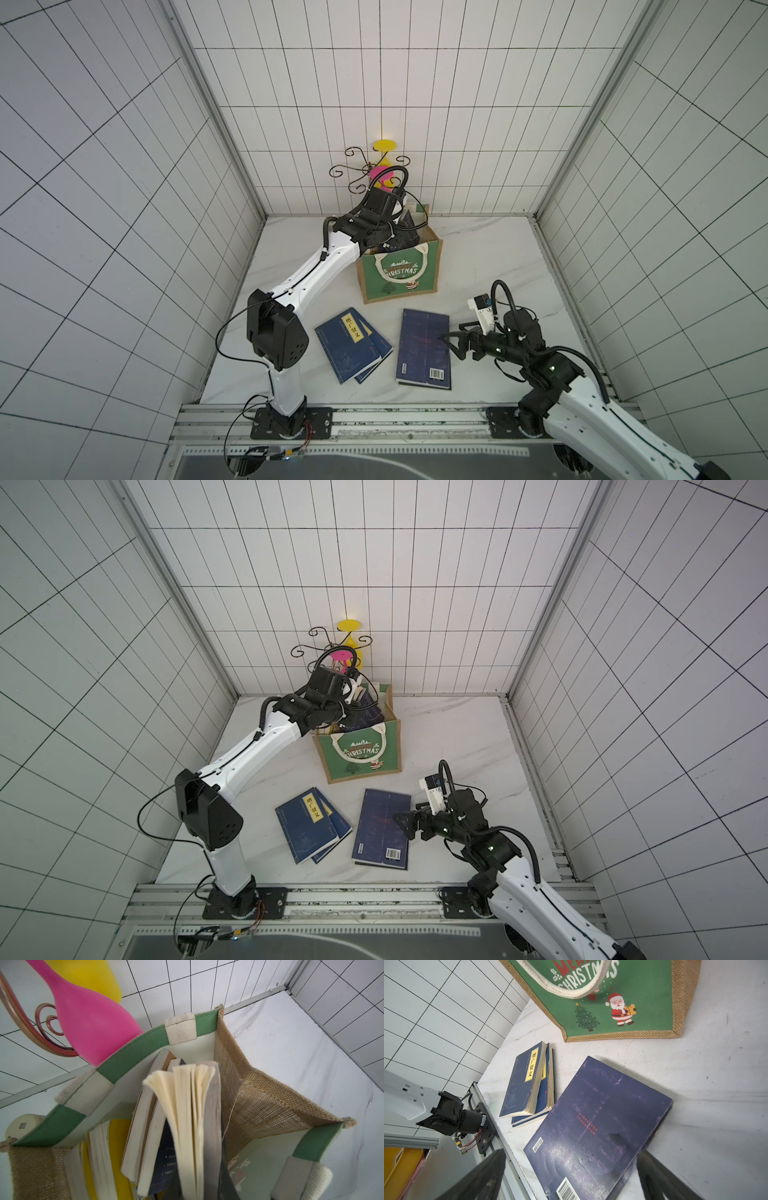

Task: Put the books into the canvas bag
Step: Place the book in the canvas bag.

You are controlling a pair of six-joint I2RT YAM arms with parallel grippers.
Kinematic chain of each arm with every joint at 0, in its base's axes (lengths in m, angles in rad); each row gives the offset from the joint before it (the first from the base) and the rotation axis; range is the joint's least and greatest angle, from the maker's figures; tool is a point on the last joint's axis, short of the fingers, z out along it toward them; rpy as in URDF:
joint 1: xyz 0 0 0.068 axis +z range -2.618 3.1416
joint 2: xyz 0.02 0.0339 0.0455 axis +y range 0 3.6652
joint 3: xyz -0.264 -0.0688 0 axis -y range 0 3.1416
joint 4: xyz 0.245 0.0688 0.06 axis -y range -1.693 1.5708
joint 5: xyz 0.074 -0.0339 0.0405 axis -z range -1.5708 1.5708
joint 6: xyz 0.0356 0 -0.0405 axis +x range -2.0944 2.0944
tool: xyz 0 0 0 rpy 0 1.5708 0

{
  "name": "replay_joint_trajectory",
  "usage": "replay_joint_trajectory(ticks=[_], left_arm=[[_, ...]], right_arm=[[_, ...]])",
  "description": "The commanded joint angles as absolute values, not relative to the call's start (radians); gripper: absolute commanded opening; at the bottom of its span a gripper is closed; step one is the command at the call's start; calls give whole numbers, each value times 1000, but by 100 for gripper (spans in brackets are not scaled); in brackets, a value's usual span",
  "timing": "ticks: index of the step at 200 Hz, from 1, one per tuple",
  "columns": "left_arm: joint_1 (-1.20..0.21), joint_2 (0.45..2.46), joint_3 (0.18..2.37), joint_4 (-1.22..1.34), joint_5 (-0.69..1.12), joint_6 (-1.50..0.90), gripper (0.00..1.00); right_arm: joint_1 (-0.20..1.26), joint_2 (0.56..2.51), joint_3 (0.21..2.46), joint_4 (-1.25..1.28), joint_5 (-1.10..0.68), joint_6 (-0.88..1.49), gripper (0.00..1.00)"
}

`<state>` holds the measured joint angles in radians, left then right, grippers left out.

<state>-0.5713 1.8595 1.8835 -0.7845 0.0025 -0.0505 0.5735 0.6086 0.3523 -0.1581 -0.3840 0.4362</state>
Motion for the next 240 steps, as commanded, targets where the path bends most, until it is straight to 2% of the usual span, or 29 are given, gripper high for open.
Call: replay_joint_trajectory(ticks=[1,70,83,94,109,145,186,209,240], left_arm=[[-582,1910,1991,-789,32,5,0],[-606,2118,2187,-915,72,59,0],[-606,2132,2195,-923,74,60,4],[-606,2136,2200,-924,75,60,12],[-605,2141,2214,-927,81,55,32],[-598,2124,2260,-936,85,44,47],[-578,1977,2352,-1001,142,24,79],[-588,1831,2219,-1011,196,1,85],[-660,1582,1842,-918,206,-22,97]], right_arm=[[561,613,417,-163,-400,431,99],[558,615,413,-164,-401,436,99],[560,618,413,-164,-401,435,99],[559,623,413,-164,-403,434,99],[557,630,415,-163,-402,432,99],[557,637,417,-160,-403,429,99],[558,650,402,-146,-393,443,99],[557,678,403,-138,-371,451,99],[557,729,404,-137,-316,466,99]])
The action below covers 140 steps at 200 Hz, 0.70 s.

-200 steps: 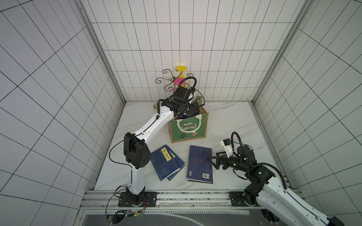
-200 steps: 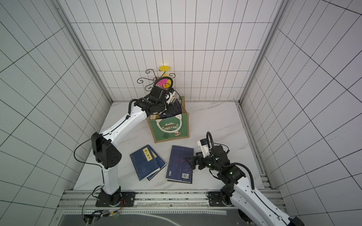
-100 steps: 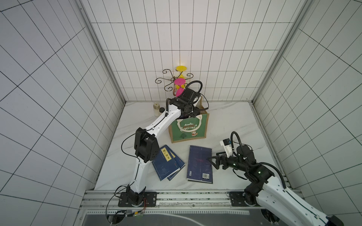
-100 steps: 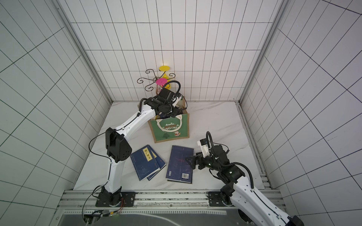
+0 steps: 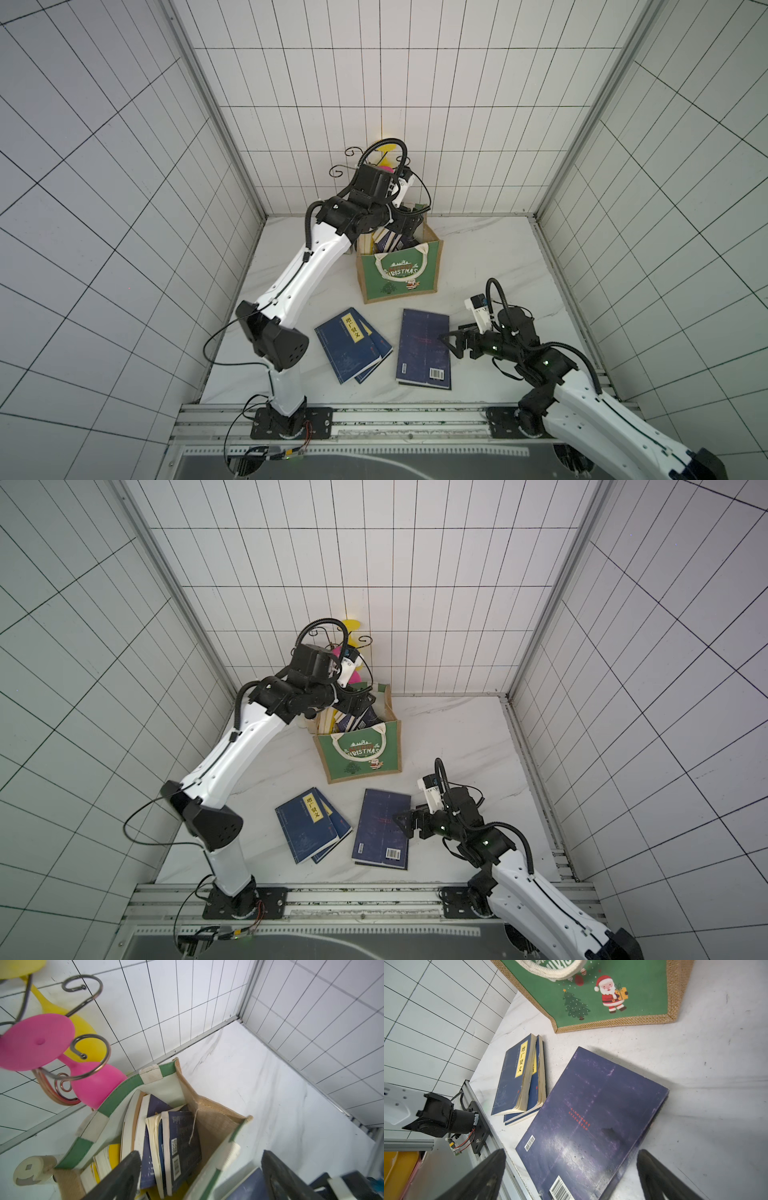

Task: Put the books into the canvas bag
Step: Place the book in the canvas bag, then pick up the book from the book.

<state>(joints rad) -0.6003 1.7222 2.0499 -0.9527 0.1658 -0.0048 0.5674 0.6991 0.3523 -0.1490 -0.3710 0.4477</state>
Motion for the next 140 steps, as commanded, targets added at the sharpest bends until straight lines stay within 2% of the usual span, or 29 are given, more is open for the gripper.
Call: replay_joint_trajectory(ticks=[1,43,70,105,140], left_arm=[[-663,1574,1831,-915,207,-24,97],[-741,1287,1316,-726,277,-145,97],[-789,1178,1053,-583,298,-240,97],[-851,1162,818,-379,302,-331,97],[-870,1266,744,-286,282,-391,97]], right_arm=[[557,731,403,-137,-314,467,99],[555,783,382,-130,-260,506,99],[553,813,370,-118,-265,520,99],[552,829,346,-94,-271,532,99],[550,871,314,-42,-305,550,99]])
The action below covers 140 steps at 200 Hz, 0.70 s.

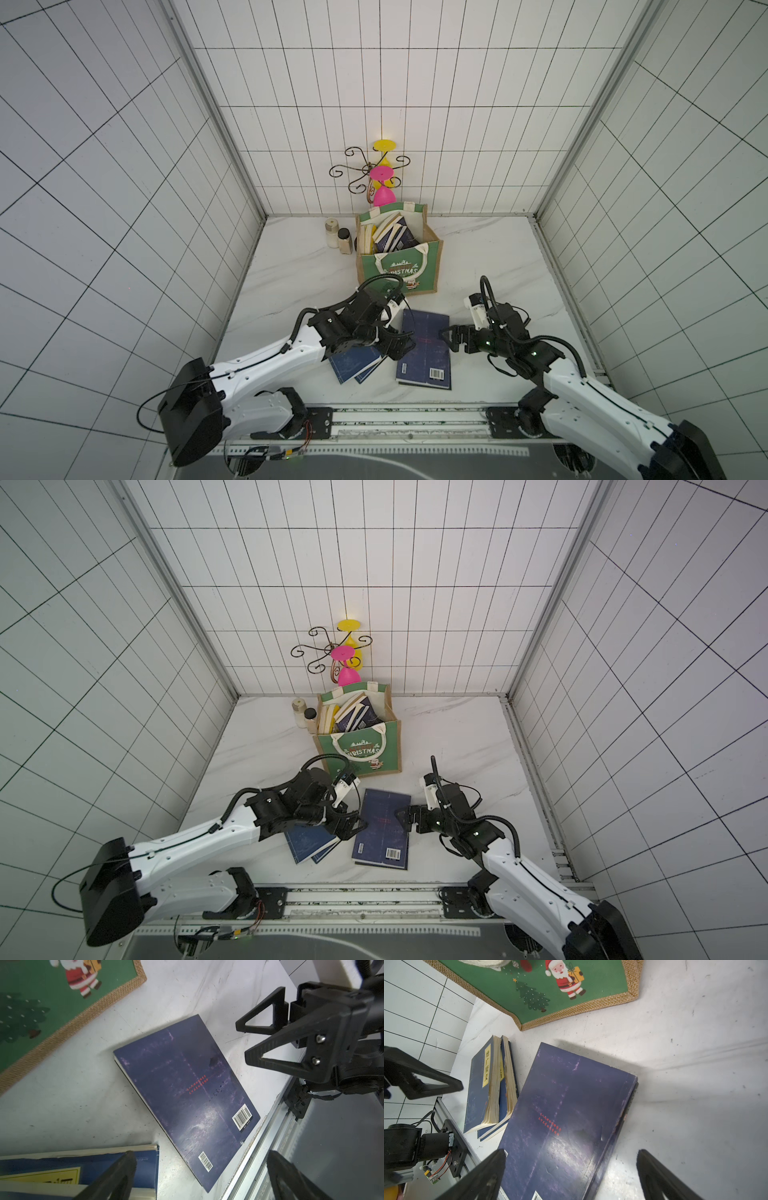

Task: Put the books into the canvas bag
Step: Pick up the book from the book.

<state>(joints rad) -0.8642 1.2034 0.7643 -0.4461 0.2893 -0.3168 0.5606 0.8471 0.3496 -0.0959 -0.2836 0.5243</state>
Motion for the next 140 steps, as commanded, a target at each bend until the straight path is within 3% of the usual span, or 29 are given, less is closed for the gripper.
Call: replay_joint_trajectory(ticks=[1,140], left_arm=[[-870,1269,742,-283,282,-394,97],[-933,1460,682,-54,310,-456,97]], right_arm=[[550,872,313,-39,-306,551,99],[544,950,223,65,-343,589,99]])
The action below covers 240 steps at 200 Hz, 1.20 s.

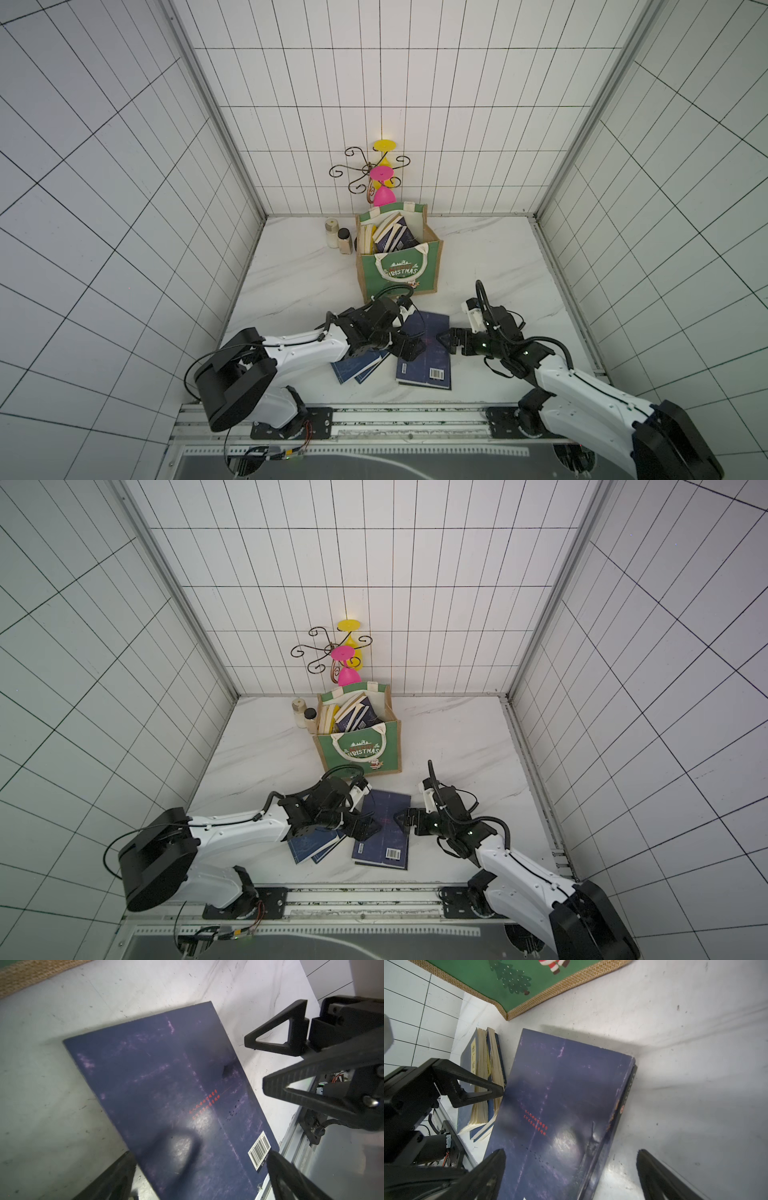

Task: Put the books into the canvas bag
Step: Pick up the book from the book.

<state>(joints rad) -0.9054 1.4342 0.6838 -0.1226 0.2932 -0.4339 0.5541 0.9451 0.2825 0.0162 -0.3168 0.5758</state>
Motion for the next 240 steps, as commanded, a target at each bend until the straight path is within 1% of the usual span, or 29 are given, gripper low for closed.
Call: replay_joint_trajectory(ticks=[1,70,91,105,121,138,151,171,185,209,221,240], left_arm=[[-935,1461,682,-52,310,-456,97],[-968,1527,688,16,340,-480,97],[-968,1550,686,36,351,-486,97],[-969,1563,679,53,357,-489,97],[-969,1576,668,77,361,-494,97],[-969,1586,658,101,373,-496,97],[-969,1591,653,117,384,-501,97],[-969,1586,654,123,399,-502,97],[-969,1561,661,103,404,-494,97],[-964,1459,691,-25,349,-437,97],[-951,1407,724,-126,316,-402,97],[-917,1315,780,-280,285,-360,97]], right_arm=[[544,950,223,67,-345,589,99],[538,946,155,185,-428,609,99],[532,932,132,252,-483,622,95],[530,917,124,281,-506,626,89],[530,888,117,303,-521,632,81],[527,858,114,311,-529,636,69],[524,843,112,314,-537,638,62],[520,831,110,313,-537,642,46],[515,830,113,312,-541,645,31],[509,818,120,308,-559,648,9],[506,806,127,299,-570,642,2],[503,785,144,284,-618,615,0]])
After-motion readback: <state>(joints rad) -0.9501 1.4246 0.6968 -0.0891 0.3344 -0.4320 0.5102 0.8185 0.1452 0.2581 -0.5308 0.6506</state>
